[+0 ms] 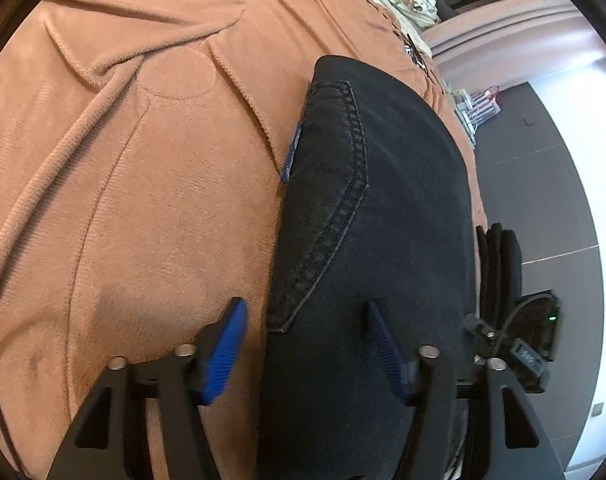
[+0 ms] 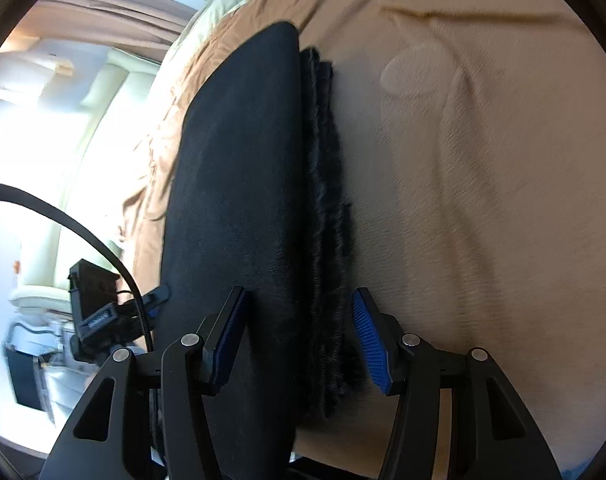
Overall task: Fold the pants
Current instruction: 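Close the left tool on the pocket seam while the right tool grips the folded edge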
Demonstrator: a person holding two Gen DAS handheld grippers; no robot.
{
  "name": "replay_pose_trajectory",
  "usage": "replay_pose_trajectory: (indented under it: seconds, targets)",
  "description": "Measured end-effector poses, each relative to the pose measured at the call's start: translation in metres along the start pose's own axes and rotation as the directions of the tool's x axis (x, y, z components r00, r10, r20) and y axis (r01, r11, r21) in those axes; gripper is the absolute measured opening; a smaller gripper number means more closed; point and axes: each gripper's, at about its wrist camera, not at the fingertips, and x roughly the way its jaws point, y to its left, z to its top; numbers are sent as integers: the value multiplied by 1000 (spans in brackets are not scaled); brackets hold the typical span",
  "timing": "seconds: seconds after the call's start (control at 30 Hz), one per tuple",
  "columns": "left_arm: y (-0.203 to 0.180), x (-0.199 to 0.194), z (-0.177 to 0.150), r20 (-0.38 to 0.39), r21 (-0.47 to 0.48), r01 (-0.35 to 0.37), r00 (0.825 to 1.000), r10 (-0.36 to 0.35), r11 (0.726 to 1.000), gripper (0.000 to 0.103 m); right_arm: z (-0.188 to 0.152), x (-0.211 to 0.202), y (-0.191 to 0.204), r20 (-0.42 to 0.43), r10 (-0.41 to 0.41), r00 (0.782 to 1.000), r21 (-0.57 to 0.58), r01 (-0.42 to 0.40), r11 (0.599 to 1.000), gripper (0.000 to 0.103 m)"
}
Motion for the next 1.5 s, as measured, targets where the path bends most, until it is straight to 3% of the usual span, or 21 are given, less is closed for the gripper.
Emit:
replay_pose_trajectory:
  seconds: [0.07,0.27,0.5,0.73,0.9,1.07,1.2,1.33,1.43,1.5]
  targets:
    - [-4,-1,0,3,7,-4,1000,4,1000,44,1,1,5,-6,-15,1000,-28,15,1000,51]
    - [-14,-16,-1,39,37,-2,999,0,999,30,1,-12,21,10,-36,999,-85,37,996,37]
    - [-20,-32,-2,54,61,-12,998,9,998,27,-12,-14,29,4,-15,1000,-116,15,993,29]
    - [-16,-51,-7,69,50,-22,997,18,999,27,-18,6,45,-35,-4,999,-148,-2,989,28]
    - [-9,-65,-16,74,61,-82,994,77,995,27,-23,18,54,-64,19,998,-157,-28,987,28]
    - [9,-67,-19,59,35,-77,995,75,996,28,-18,20,51,-66,19,998,-148,-28,989,28]
    - [14,-60,-15,34,30,-89,996,88,996,33,-11,26,48,-60,-31,998,-161,21,987,34]
    - [19,-54,-9,24,26,-111,994,111,993,46,-2,32,34,-51,-15,999,-130,8,992,43]
    - [19,-51,-2,25,22,-110,994,109,994,47,5,33,24,-32,18,999,-88,-20,996,47]
    - [17,-50,3,29,28,-120,992,119,992,48,12,33,17,-20,12,1000,-79,-14,997,59]
